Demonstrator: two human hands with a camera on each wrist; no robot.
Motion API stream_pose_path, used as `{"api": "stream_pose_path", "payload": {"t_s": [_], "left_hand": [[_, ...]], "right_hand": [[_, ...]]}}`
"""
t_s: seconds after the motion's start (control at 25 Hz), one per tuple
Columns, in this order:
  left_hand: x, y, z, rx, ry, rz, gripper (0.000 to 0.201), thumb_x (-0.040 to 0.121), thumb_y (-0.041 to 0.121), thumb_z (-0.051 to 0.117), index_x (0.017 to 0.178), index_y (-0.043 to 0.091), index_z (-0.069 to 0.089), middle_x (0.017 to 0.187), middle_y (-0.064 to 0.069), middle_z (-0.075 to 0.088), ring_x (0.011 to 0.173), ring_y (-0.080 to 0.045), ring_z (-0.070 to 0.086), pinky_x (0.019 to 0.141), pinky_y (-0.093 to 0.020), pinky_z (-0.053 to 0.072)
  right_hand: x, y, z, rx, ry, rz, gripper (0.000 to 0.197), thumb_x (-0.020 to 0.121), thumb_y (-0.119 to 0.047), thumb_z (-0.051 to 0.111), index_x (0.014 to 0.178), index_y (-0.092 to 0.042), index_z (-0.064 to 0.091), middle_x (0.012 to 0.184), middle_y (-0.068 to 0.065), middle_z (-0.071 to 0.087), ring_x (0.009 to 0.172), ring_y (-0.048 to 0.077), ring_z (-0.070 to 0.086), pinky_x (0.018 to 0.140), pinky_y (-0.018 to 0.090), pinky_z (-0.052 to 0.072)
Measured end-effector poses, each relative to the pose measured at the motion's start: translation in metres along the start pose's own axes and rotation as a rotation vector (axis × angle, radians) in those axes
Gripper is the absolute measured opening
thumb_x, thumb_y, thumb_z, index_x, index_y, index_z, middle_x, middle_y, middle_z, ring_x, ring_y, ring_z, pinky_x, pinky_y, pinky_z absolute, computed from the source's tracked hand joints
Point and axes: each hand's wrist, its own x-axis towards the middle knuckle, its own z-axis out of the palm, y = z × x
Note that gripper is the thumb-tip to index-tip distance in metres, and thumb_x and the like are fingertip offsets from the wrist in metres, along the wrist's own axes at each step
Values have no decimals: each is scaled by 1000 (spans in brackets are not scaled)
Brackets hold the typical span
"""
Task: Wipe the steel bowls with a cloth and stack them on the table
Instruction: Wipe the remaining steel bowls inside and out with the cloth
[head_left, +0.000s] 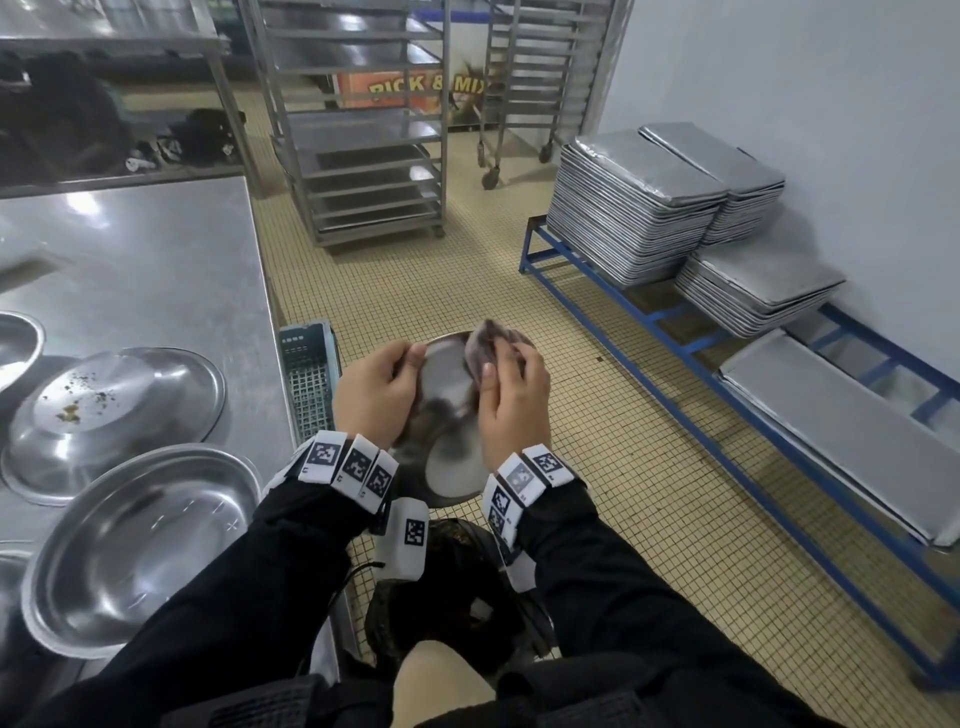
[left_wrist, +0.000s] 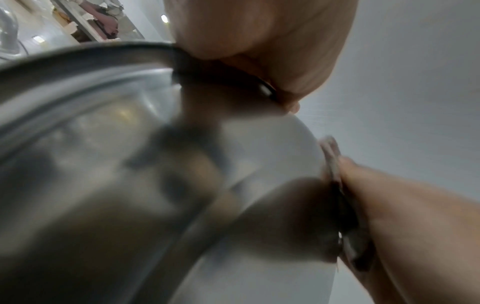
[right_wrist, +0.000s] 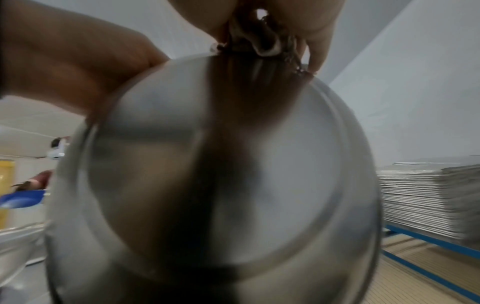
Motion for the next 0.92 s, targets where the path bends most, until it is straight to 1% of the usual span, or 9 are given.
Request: {"api": "stream_pose_path", "payload": {"t_s": [0.12, 0.2, 0.32, 0.44, 0.52, 0.64, 0.76, 0.84, 0.92], "left_hand": [[-3, -3, -5, 5, 32, -32, 35, 99, 35, 47, 67, 22, 51, 54, 6, 48, 51, -10, 44, 48, -22, 29], [-4, -4, -7, 9, 33, -46, 35, 99, 36, 46, 66, 26, 48, 54, 7, 48, 51, -6, 44, 48, -19, 27], [-3, -7, -6, -15, 40, -61, 32, 99, 38, 45, 73, 23, 54, 59, 7, 52, 54, -8, 47, 51, -22, 30], [-2, -5, -1, -35, 48, -47, 34, 99, 37, 47, 72, 17, 55, 58, 4, 51, 53, -12, 45, 51, -25, 31], [-2, 1, 0, -8, 61, -18, 35, 98, 37, 48, 69, 18, 53, 56, 5, 50, 52, -12, 45, 49, -26, 30], [-2, 5, -7, -9, 79, 13, 34, 98, 38, 48, 74, 17, 58, 58, 5, 52, 54, -9, 47, 49, -22, 31], [1, 1, -12, -94, 105, -7, 31, 98, 38, 49, 76, 19, 60, 61, 4, 54, 56, -8, 47, 51, -19, 33], [2, -7, -12, -177, 116, -38, 34, 98, 36, 51, 68, 20, 56, 57, 4, 50, 51, -5, 42, 50, -17, 31], [1, -18, -10, -266, 120, -77, 35, 98, 33, 52, 66, 17, 55, 57, 3, 48, 50, -3, 39, 52, -18, 32]], "right_hand": [[5, 24, -6, 91, -80, 369, 38, 100, -25, 37, 128, -4, 53, 109, 12, 47, 87, 14, 47, 84, 28, 46], [1, 35, -8, 66, -96, 434, 39, 101, -27, 36, 128, -5, 54, 102, 10, 46, 81, 12, 43, 80, 24, 44], [-4, 19, -9, 138, -30, 223, 41, 98, -29, 43, 135, -13, 49, 105, 7, 44, 92, 13, 43, 78, 16, 37], [-8, -10, 2, -26, 23, -50, 43, 95, -36, 44, 133, -18, 52, 118, 12, 44, 105, 18, 39, 86, 25, 40], [-1, -18, 4, -161, 98, -66, 44, 95, -39, 39, 132, -19, 53, 117, 13, 46, 102, 24, 43, 85, 32, 42], [18, -3, -4, -140, 15, 264, 45, 99, -38, 35, 135, -14, 49, 121, 13, 44, 107, 27, 42, 83, 29, 35], [21, 23, -5, 224, 30, 675, 36, 99, -36, 38, 112, -7, 55, 115, 13, 45, 112, 27, 45, 90, 32, 41], [15, 35, -8, 382, 9, 792, 33, 99, -35, 38, 113, -8, 52, 116, 10, 47, 109, 24, 48, 91, 34, 41], [10, 44, -14, 491, -110, 779, 33, 101, -36, 34, 118, -13, 51, 115, 6, 53, 105, 22, 51, 90, 34, 41]]}}
